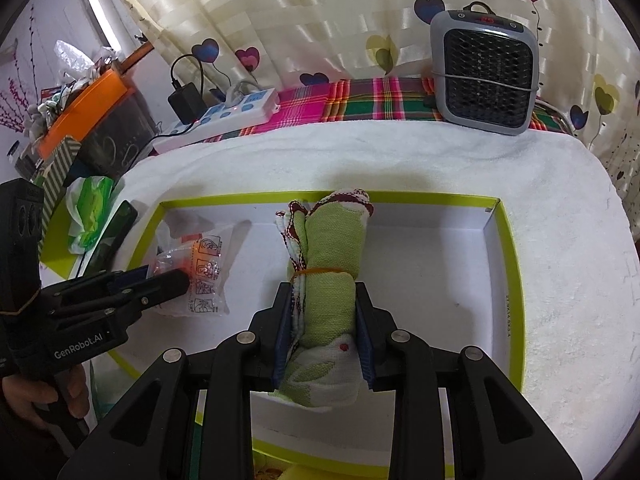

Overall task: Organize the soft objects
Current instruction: 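Lower the towel and bag into the box lid and open both grippers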

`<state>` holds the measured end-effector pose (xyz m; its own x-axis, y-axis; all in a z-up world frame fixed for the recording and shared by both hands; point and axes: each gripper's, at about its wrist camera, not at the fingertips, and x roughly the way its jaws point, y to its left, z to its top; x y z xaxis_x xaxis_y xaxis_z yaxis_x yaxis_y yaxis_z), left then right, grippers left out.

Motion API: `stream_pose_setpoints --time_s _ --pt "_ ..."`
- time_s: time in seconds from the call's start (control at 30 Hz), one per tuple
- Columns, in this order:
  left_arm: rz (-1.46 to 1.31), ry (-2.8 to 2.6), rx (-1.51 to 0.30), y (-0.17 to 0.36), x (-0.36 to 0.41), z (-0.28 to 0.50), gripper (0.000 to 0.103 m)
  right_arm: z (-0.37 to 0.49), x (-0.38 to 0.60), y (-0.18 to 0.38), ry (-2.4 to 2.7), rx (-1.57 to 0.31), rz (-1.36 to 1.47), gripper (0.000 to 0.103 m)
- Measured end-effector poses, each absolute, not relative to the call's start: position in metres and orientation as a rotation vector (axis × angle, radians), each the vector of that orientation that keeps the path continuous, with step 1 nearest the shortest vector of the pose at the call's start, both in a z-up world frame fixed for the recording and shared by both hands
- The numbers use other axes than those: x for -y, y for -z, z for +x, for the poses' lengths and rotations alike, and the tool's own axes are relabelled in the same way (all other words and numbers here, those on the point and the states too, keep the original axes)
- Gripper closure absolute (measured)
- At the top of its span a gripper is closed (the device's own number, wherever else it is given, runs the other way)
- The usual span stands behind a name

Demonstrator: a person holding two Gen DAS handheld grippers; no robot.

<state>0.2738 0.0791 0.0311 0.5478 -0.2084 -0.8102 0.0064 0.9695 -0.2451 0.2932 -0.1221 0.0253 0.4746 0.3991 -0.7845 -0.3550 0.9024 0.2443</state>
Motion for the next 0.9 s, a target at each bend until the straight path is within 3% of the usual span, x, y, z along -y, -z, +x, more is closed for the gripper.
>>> stream_pose_setpoints --time_s 0.2,0.4,0.63,0.9 --pt "-0.203 0.117 -0.993 -0.032 -0.076 0.275 0.071 0.294 0.12 -0.024 -0.45 -0.97 0.043 0.07" --pt "-0.184 0.11 -0.996 -0.033 -0.073 0.274 0.069 0.294 0.118 -0.024 -0.441 -0.961 0.024 0.061" --pt "-0.186 0.128 -0.982 -0.037 -0.07 0.27 0.053 0.293 0.125 -0.026 -0.43 -0.951 0.056 0.047" --pt "-0.217 0.133 -0.945 -0.05 -0.076 0.255 0.05 0.282 0.131 -0.038 -0.45 -0.911 0.08 0.041"
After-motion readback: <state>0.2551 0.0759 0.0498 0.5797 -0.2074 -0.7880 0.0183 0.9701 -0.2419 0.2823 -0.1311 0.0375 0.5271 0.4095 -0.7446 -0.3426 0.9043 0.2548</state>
